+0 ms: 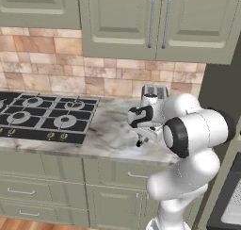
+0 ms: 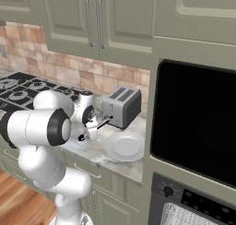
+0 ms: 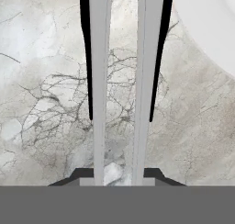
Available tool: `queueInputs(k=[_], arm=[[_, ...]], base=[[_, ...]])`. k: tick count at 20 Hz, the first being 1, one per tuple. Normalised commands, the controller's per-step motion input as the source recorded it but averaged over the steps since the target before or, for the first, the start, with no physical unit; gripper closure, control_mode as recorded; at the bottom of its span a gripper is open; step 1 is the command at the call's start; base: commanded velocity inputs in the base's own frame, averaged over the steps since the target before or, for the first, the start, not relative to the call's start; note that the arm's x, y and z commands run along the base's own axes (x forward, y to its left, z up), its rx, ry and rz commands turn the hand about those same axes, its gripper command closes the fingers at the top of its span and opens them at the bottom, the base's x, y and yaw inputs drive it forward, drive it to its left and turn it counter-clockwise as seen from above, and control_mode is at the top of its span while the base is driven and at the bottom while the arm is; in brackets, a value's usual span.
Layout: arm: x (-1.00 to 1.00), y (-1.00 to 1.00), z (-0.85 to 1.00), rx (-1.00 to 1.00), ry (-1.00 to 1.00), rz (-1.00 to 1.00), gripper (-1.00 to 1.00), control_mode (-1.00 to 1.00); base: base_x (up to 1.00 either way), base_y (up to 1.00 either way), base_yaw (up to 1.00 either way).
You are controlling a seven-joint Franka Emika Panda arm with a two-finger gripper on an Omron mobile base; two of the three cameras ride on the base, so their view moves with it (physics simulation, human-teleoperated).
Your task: Pick up the tongs from the counter and place them near the plate next to the oven.
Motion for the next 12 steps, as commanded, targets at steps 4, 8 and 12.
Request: queueInputs(k=[4,8,12], arm=[[0.28,-0.08,-0.13,0.01,0.01,0.03,1.0,-1.0],[0.27,-0.03,-0.1,0.0,0.02,0.06,1.0,-1.0],[0.17,0.0,-0.27,-0.01,0.0,0.06,1.0,-1.0]], base=[[0.0,0.0,0.0],[0.0,0.0,0.0],[0.0,0.0,0.0]])
